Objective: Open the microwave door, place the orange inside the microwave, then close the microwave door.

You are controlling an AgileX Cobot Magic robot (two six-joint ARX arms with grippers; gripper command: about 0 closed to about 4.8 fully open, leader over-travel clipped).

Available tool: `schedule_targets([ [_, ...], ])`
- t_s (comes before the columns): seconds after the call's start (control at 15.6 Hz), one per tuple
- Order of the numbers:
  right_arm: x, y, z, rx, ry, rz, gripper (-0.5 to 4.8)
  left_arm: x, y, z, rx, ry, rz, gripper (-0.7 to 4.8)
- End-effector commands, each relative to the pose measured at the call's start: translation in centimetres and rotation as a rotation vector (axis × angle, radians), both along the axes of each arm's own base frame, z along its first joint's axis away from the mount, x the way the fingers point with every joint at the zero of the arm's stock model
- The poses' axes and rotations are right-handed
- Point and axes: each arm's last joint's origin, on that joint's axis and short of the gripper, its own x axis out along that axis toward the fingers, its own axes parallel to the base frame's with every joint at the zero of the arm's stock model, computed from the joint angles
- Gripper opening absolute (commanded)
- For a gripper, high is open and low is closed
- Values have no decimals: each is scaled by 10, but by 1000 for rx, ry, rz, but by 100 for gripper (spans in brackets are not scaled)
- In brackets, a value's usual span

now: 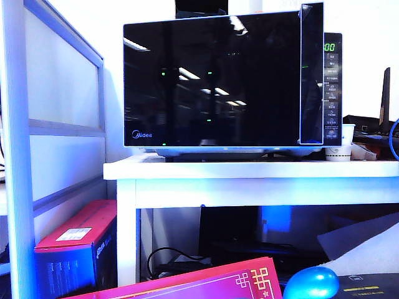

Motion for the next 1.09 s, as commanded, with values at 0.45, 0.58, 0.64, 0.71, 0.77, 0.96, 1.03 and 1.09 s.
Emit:
schedule_targets([
  [0.45, 57, 12, -55, -47, 140, 89, 0, -2, 0, 1, 1, -4, -5, -5],
  [0.58, 51, 12, -48, -45, 127, 119, 0, -2, 0, 1, 1, -5, -5, -5],
  [0.64, 45, 12, -43, -44, 123, 148, 0, -2, 0, 1, 1, -5, -5, -5],
  [0.71, 39, 11, -38, -43, 120, 177, 0, -2, 0, 1, 1, -4, -5, -5],
  [0.77, 30, 11, -31, -42, 111, 216, 0, -2, 0, 1, 1, -4, -5, -5],
  [0.96, -8, 5, 1, -37, 29, 268, 0, -2, 0, 1, 1, -5, -5, -5],
  [1.03, -14, 3, 8, -34, -6, 218, 0, -2, 0, 1, 0, -7, -5, -5],
  [1.09, -13, 0, 11, -28, -40, 116, 0, -2, 0, 1, 0, -6, -5, -5],
])
